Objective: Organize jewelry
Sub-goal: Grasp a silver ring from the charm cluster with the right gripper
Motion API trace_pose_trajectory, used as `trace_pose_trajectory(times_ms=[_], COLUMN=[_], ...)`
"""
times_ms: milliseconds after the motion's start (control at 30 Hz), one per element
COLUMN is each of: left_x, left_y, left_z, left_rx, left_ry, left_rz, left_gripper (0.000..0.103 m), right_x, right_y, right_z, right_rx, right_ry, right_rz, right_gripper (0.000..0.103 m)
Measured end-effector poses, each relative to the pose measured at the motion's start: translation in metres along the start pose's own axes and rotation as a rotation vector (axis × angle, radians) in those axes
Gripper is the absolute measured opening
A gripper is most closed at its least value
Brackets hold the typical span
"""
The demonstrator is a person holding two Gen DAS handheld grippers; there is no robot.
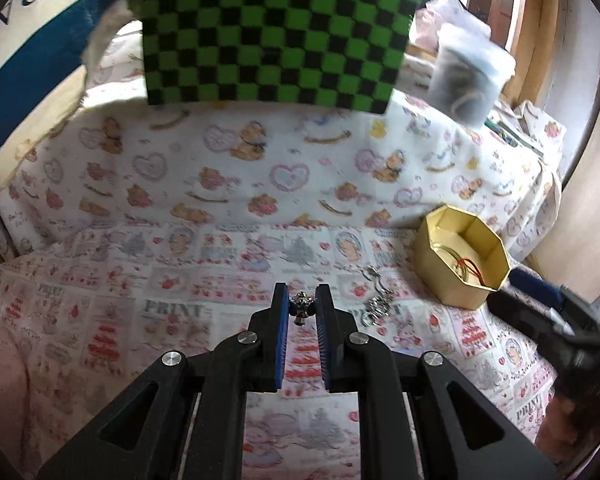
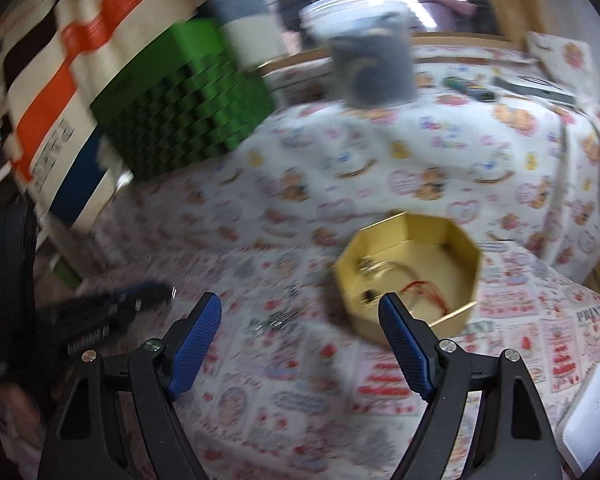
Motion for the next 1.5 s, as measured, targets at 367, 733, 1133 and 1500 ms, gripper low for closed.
trace_pose_trajectory(times_ms=[367, 733, 1133, 1500], left_x=[-0.005, 0.01, 0.005, -0.001], left_y=[-0.007, -0.006, -0.008, -0.007], left_z=[0.032, 0.055, 0.058, 0.055], left_rx=[-0.06, -0.12, -0.134, -0.131], left_ry=[-0.032, -0.066, -0.065, -0.057], left_rz=[-0.036, 0.011, -0.006, -0.02], left_gripper=[0.012, 0.012, 0.012, 0.012], right_x=[0.066, 0.115, 0.123, 0.083], right_y=[0.01, 0.0, -0.008, 0.016], right_z=[0.046, 0.05, 0.053, 0.048], right_rx=[-0.028, -0.007, 0.0, -0.079], right_ry=[0.086, 0.255, 0.285, 0.241], right_rz=[0.222, 0.349, 0.357, 0.271], right_gripper=[0.037, 0.022, 0.014, 0.014])
Point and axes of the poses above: each gripper's, at about its wrist camera, not at the fingertips, and x roughly the way its jaws point, z to its left, y to its underside, the point moved 4 cm from there along x, roughly the way its jaws point, and after that the axes turned 10 degrees about z, right-handed, at the moved point
